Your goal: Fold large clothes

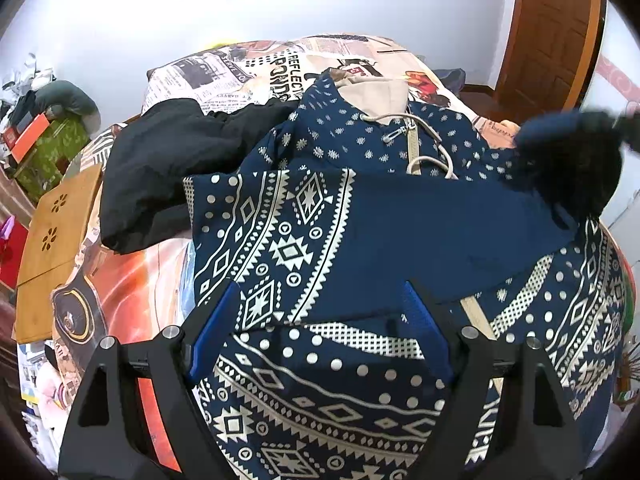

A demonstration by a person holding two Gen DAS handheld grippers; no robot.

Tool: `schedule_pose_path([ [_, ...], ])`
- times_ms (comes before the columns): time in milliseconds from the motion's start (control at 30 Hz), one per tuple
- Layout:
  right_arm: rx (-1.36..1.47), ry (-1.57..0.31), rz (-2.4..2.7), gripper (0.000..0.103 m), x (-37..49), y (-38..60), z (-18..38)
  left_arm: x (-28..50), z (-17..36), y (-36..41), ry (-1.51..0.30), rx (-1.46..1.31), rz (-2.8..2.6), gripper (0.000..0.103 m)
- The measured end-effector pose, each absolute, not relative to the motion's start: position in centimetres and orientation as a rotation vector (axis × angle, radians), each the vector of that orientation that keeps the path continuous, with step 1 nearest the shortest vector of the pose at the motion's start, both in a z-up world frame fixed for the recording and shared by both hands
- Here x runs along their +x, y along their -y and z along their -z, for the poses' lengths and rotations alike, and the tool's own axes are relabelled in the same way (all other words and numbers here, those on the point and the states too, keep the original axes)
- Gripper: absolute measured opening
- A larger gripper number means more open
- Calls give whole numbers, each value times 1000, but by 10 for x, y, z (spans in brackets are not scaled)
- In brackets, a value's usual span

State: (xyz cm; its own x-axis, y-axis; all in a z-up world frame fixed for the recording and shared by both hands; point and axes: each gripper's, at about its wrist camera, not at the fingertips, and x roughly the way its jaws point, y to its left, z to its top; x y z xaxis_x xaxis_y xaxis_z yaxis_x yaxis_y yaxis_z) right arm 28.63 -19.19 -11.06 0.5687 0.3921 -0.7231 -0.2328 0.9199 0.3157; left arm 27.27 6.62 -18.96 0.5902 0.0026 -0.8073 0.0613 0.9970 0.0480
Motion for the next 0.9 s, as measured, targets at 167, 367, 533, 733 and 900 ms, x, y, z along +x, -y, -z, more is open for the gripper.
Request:
schedule_pose_path([
  [167,116,-1038,-374,11,273,165,160,265,193,-69,-947,76,36,82],
  [367,154,-1092,-366,20,272,172,154,260,198,-70,-957,95,31,82],
  [533,218,-1015,-368,40,264,196,127,264,199,-63,-956,98,38,82],
  [733,313,-916,-272,54,265,249,105,272,198,-49,-953,106,50,82],
  [900,418,-954,-177,54,282,288,126,279,198,-37,-951,107,68,82],
])
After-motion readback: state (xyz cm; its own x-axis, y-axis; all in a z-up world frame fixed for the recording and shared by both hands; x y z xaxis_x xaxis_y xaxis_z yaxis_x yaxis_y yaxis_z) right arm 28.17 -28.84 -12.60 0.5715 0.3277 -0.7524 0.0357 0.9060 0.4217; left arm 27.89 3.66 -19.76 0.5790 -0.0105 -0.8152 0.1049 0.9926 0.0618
